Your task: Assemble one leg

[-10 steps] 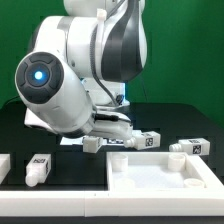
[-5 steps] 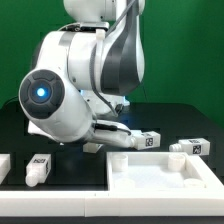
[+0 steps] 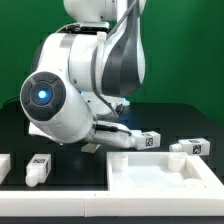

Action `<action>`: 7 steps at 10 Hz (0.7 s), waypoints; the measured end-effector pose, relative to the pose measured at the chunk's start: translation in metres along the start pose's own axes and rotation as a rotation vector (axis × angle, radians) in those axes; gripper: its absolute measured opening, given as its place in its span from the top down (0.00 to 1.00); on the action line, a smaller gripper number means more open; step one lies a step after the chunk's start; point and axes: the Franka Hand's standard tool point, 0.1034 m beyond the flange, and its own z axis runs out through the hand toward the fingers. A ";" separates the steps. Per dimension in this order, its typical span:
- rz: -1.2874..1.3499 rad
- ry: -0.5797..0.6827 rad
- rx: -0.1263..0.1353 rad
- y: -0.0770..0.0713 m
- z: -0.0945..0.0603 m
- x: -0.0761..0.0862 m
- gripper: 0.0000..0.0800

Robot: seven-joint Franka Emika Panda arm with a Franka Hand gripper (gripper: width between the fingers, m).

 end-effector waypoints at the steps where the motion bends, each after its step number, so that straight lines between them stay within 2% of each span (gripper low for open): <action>1: 0.000 0.000 0.000 0.000 0.000 0.000 0.64; 2: -0.020 0.011 0.002 -0.002 -0.011 -0.004 0.64; 4: -0.051 0.072 0.016 -0.013 -0.054 -0.030 0.64; 5: -0.068 0.138 0.013 -0.022 -0.071 -0.037 0.64; 6: -0.087 0.245 0.003 -0.032 -0.078 -0.039 0.64; 7: -0.091 0.324 -0.012 -0.035 -0.066 -0.039 0.64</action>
Offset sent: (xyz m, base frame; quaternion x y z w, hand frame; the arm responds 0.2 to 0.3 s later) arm 0.0413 0.0066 0.0903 0.0178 0.0027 -0.0489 0.9986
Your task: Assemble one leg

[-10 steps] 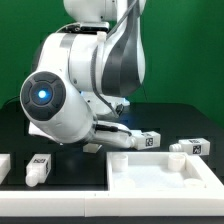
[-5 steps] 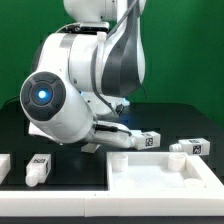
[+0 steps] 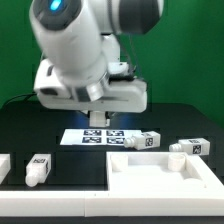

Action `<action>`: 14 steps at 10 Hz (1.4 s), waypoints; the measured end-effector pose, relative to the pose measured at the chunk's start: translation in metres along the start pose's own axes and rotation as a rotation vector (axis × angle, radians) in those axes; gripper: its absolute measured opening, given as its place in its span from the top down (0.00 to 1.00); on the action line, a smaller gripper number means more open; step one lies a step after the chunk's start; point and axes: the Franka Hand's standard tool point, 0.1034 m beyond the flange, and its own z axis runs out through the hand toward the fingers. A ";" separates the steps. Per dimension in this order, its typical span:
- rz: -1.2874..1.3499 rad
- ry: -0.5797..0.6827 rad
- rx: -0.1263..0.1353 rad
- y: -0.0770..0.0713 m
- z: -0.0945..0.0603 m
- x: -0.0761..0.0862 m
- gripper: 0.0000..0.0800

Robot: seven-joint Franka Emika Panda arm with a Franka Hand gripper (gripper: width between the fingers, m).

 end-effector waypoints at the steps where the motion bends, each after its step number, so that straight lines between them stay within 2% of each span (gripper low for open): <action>1: 0.000 0.023 0.003 0.001 0.000 -0.002 0.64; 2: -0.003 0.106 0.003 0.000 -0.006 0.007 0.64; 3: -0.008 0.166 0.002 -0.007 -0.010 0.008 0.64; 4: -0.056 0.278 0.001 -0.032 -0.039 0.010 0.64; 5: -0.113 0.392 0.012 -0.051 -0.072 0.006 0.64; 6: -0.137 0.461 0.037 -0.056 -0.091 0.003 0.64; 8: -0.136 0.631 0.035 -0.053 -0.095 0.008 0.64; 10: -0.136 0.741 0.029 -0.053 -0.095 0.011 0.64; 11: -0.150 0.859 0.016 -0.066 -0.109 0.022 0.64; 12: -0.186 0.981 0.020 -0.093 -0.129 0.029 0.64; 13: -0.186 1.090 0.052 -0.120 -0.143 0.031 0.64; 14: -0.204 1.159 0.055 -0.131 -0.141 0.026 0.64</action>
Offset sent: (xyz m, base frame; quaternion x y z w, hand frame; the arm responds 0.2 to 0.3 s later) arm 0.0586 0.0647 0.0512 0.0033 0.2551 -0.0738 0.9641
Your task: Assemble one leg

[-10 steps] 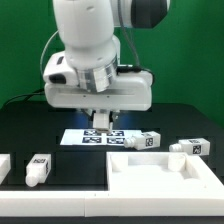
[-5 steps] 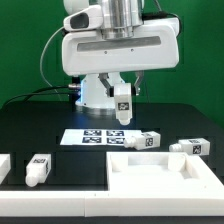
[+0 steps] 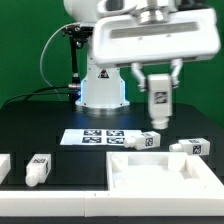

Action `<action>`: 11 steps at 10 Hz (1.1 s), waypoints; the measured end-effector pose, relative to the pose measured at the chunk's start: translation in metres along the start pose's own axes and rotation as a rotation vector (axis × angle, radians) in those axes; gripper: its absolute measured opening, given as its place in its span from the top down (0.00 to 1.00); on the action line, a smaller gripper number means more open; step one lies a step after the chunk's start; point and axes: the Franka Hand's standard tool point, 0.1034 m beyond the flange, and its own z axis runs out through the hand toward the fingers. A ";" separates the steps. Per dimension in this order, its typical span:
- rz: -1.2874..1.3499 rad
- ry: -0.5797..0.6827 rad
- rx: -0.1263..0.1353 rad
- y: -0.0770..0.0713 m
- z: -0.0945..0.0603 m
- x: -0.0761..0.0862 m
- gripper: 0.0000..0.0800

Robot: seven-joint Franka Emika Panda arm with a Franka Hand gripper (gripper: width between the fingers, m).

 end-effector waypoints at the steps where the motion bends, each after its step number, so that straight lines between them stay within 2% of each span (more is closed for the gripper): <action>1: -0.013 0.024 -0.011 0.008 0.002 -0.005 0.64; 2: -0.014 0.068 -0.017 0.010 0.002 -0.002 0.64; 4: -0.023 0.066 -0.015 0.007 0.006 -0.002 0.64; 6: -0.090 0.120 0.001 -0.021 0.029 0.023 0.64; 7: -0.103 0.165 0.004 -0.028 0.040 0.028 0.64; 11: -0.103 0.130 0.003 -0.029 0.046 0.020 0.64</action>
Offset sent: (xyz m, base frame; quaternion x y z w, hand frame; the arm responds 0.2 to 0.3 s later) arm 0.0000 0.0000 0.0000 0.0000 0.0000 0.0000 1.0000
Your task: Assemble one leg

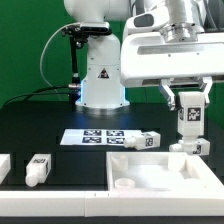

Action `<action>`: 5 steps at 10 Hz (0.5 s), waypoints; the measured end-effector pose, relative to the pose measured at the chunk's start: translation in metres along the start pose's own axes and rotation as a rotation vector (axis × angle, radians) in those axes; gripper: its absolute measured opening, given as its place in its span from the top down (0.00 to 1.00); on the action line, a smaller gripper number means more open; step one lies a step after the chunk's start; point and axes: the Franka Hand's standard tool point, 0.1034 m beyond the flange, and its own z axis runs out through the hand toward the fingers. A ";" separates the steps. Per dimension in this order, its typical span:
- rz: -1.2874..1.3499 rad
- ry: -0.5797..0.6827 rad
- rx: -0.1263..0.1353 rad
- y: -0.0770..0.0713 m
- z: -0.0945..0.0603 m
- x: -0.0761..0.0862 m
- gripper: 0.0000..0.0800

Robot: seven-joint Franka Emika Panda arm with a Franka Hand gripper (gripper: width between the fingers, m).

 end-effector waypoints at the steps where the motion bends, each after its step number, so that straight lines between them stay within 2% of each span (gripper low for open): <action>1: -0.008 -0.046 0.006 -0.010 0.010 -0.008 0.64; 3: 0.000 -0.079 0.005 -0.018 0.027 -0.014 0.64; 5: -0.002 -0.079 0.004 -0.017 0.027 -0.014 0.64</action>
Offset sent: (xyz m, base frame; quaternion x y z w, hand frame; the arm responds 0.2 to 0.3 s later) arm 0.0000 0.0000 0.0000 0.0000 0.0000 0.0000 1.0000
